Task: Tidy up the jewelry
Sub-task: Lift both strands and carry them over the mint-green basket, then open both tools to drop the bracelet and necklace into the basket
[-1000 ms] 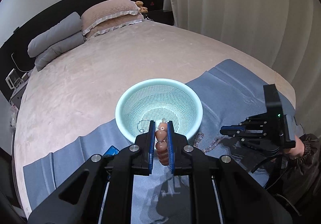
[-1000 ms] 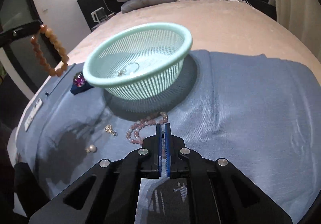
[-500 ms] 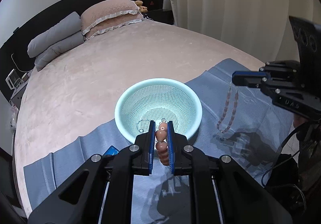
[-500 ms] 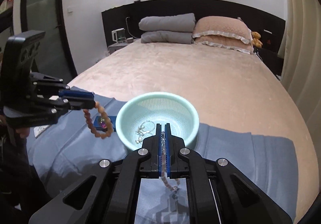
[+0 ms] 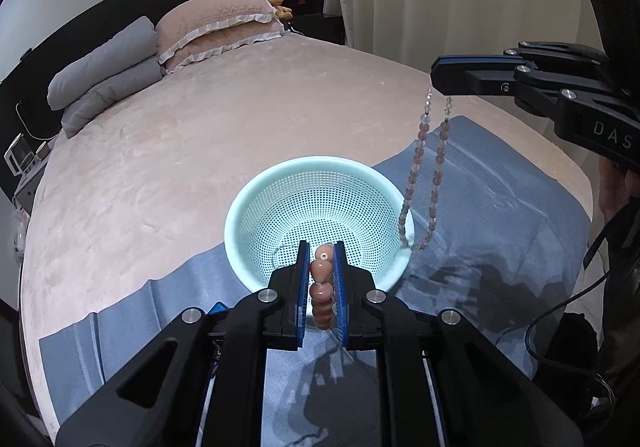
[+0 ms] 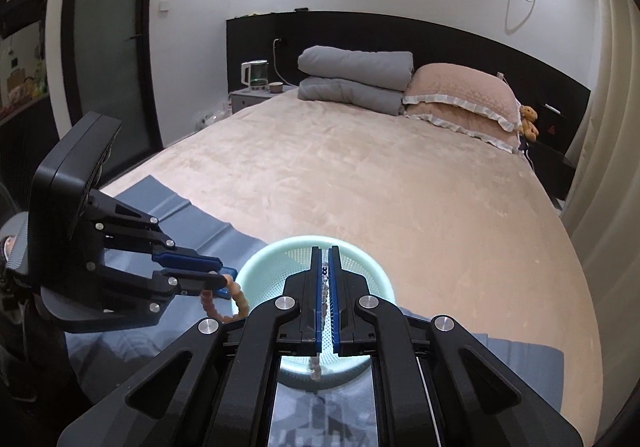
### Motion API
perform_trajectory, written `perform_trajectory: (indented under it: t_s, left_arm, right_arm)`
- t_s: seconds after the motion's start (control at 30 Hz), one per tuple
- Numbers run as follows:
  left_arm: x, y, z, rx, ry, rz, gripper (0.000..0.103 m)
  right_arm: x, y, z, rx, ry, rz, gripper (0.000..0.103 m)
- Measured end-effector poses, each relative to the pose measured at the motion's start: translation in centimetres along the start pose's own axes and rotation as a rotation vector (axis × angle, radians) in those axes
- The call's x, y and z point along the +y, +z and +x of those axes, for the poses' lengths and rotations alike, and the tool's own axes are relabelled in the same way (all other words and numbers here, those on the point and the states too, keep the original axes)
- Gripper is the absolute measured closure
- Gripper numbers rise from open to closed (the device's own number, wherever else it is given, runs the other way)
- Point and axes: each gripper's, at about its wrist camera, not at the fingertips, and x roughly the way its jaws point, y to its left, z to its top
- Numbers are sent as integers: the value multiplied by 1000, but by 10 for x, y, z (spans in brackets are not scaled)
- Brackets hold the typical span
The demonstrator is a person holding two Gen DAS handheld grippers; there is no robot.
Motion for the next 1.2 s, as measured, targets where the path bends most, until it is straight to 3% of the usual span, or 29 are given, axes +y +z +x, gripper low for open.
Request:
perform_trajectory:
  t_s: [0.37,1.0,1.03,1.07,1.1,1.13,1.17,1.2]
  left_arm:
    - [9,1,36,30,-40,-9,91]
    - [17,-10,103,114,-78,-29,90]
    - [16,-11,104,109,-60,-28,79]
    - [16,-12,102,104,-29,-27,62]
    - [16,-14,99,88,16,-25,16]
    - [15,-17,91,50,68,-19,8]
    - [15,-21,82,17,86,-8,6]
    - [16,-25,74,-3,82,-7,6]
  right_arm:
    - [-13,-4,33,39,5,24,100]
    - [-21,-56,118,176,33,88,98]
    - [-25,-61,120,172,1,105,98]
    - [-30,-66,123,178,-36,125,88]
    - [-35,-73,125,184,-77,151,72]
    - [-41,-80,123,176,-121,176,37]
    - [-47,-86,117,146,-163,197,23]
    - [-52,-93,108,103,-187,217,23]
